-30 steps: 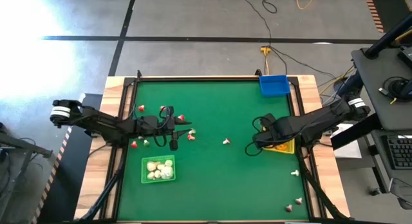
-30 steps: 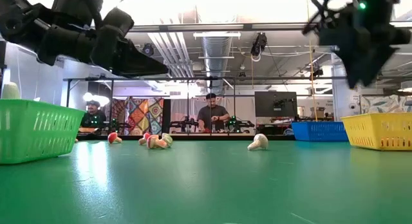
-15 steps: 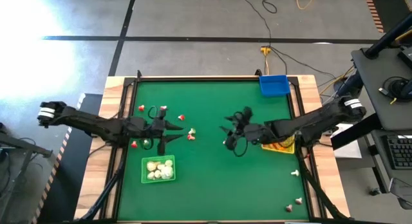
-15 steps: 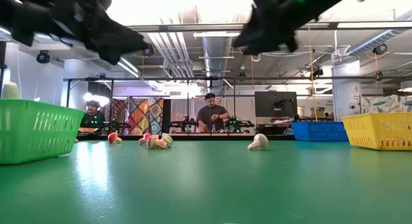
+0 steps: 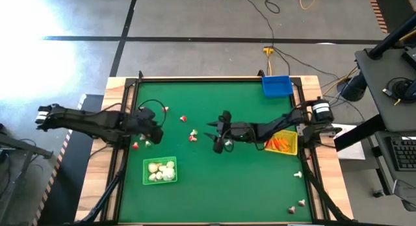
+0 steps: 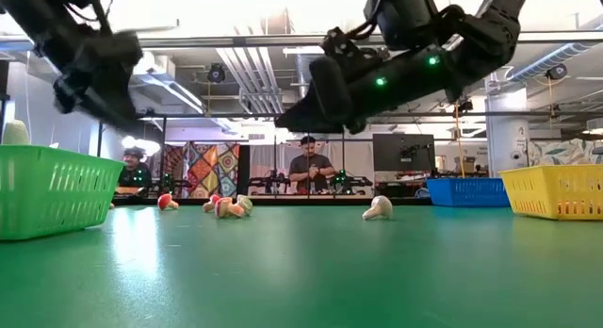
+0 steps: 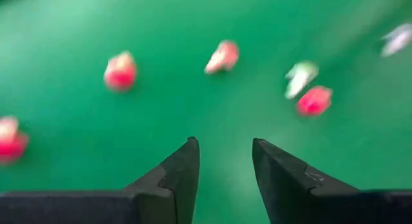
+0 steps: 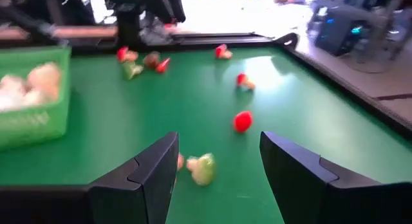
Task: Sort produce into baskets
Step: Put the red chili into the yellow bin
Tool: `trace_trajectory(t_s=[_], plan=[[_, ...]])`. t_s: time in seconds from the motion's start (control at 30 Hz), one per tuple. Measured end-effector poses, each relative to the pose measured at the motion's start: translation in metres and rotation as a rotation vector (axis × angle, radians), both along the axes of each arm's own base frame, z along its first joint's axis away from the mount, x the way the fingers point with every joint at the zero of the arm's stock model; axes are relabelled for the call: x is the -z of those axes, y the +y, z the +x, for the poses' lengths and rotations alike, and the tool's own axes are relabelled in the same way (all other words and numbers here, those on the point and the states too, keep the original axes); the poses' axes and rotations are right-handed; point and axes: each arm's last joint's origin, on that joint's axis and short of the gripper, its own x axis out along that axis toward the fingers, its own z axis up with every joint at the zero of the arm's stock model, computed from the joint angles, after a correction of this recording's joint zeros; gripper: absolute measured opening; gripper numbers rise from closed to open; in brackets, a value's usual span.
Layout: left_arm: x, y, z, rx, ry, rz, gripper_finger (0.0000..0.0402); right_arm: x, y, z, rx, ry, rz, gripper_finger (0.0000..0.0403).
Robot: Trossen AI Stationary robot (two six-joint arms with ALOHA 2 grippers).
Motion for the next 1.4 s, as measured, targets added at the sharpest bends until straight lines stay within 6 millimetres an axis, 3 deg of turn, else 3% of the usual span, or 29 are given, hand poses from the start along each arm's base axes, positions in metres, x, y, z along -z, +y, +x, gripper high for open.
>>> trace_trajectory(t_s=[0.27, 0.6, 0.77, 1.1, 1.4], plan=[[0.025, 0.005, 0.01, -0.028, 0.337, -0.172, 0.0176, -0.01, 0.0, 0.002, -0.02, -0.027, -0.022, 0.0212], [0.008, 0.049, 0.037, 0.128, 0.66, -0.328, 0.0166, -0.012, 0.001, 0.002, -0.044, -0.037, -0.017, 0.0212], [0.031, 0.068, 0.046, 0.194, 0.845, -0.425, 0.0165, -0.01, 0.002, 0.002, -0.045, -0.023, -0.01, 0.0212], [0.078, 0.069, 0.062, 0.325, 1.089, -0.507, 0.0165, -0.008, 0.002, 0.001, -0.045, -0.001, -0.011, 0.0212], [0.097, 0.072, 0.065, 0.355, 1.213, -0.46, 0.0165, -0.006, 0.001, 0.0, -0.045, 0.023, -0.012, 0.0211]])
